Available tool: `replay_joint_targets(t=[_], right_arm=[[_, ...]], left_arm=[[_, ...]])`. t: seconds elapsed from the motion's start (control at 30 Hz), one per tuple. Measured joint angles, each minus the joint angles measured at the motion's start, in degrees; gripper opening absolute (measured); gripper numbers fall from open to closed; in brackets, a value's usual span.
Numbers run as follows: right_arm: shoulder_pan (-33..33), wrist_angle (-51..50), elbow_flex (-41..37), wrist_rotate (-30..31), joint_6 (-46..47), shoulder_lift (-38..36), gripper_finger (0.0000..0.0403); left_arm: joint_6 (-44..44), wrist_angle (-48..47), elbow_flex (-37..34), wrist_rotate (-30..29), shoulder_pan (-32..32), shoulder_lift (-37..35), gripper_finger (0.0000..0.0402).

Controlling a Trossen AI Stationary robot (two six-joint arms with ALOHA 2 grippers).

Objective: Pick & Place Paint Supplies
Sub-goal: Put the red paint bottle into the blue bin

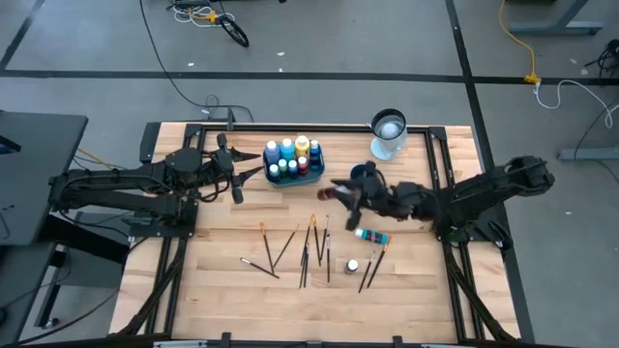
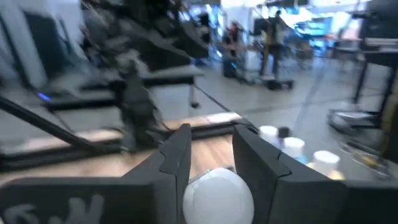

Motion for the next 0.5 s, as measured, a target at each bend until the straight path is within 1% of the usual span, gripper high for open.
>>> replay_joint_targets(t=[0.1, 0.17, 0.33, 0.5], right_arm=[[-3.2, -10.2, 6.9, 0.5, 0.0, 2.2, 0.0104], [-5.6, -15.0, 11.3, 0.4, 2.2, 5.0, 0.0105], [-11.0, -20.1, 19.4, 0.1, 4.7, 14.1, 0.0105], [-15.8, -24.6, 24.2, -1.7, 8.5, 21.6, 0.0105]], left_arm=[[-0.1, 0.0, 0.0, 0.0, 0.0, 0.0, 0.0153], [0.0, 0.0, 0.0, 0.0, 0.0, 0.0, 0.0153], [-0.1, 0.0, 0.0, 0.0, 0.0, 0.0, 0.0153], [-0.1, 0.0, 0.0, 0.0, 0.0, 0.0, 0.0153]])
